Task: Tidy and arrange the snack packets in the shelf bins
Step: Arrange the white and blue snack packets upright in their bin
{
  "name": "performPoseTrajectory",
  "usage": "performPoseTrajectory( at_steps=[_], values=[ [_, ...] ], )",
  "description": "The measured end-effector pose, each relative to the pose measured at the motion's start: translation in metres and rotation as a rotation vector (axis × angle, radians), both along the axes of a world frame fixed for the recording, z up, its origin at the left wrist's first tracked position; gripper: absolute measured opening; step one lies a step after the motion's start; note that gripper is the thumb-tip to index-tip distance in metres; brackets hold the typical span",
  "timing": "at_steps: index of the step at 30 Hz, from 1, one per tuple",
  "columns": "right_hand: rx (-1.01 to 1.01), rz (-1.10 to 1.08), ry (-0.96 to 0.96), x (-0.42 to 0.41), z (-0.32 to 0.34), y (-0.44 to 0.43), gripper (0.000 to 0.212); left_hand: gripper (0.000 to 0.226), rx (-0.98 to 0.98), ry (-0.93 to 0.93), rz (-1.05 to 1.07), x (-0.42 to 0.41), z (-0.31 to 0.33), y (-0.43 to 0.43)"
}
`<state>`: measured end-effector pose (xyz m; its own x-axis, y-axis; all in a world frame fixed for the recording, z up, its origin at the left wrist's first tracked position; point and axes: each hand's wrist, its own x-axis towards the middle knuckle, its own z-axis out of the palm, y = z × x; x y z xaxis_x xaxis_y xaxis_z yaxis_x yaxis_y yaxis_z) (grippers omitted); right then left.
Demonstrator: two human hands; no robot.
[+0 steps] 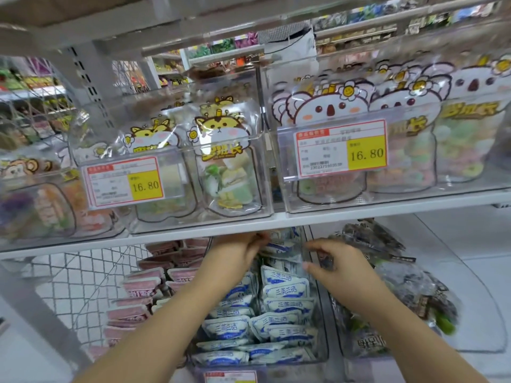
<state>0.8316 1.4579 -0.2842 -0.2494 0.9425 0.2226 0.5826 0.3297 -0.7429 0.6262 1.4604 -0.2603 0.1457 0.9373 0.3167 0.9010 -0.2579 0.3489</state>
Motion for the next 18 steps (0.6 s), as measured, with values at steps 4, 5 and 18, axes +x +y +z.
performPoseTrajectory(
  at_steps=[4, 5, 18],
  values=[
    [-0.001, 0.060, 0.000, -0.007, 0.006, -0.010, 0.049, 0.012, 0.035, -0.264, -0.021, 0.008, 0.002, -0.031],
    [0.006, 0.069, 0.009, -0.009, 0.007, -0.012, 0.043, 0.010, 0.019, -0.336, -0.038, 0.011, 0.002, -0.034],
    [-0.188, -0.364, 0.516, 0.007, -0.001, -0.005, 0.018, 0.027, -0.199, -0.272, 0.051, 0.025, -0.019, -0.003]
  ],
)
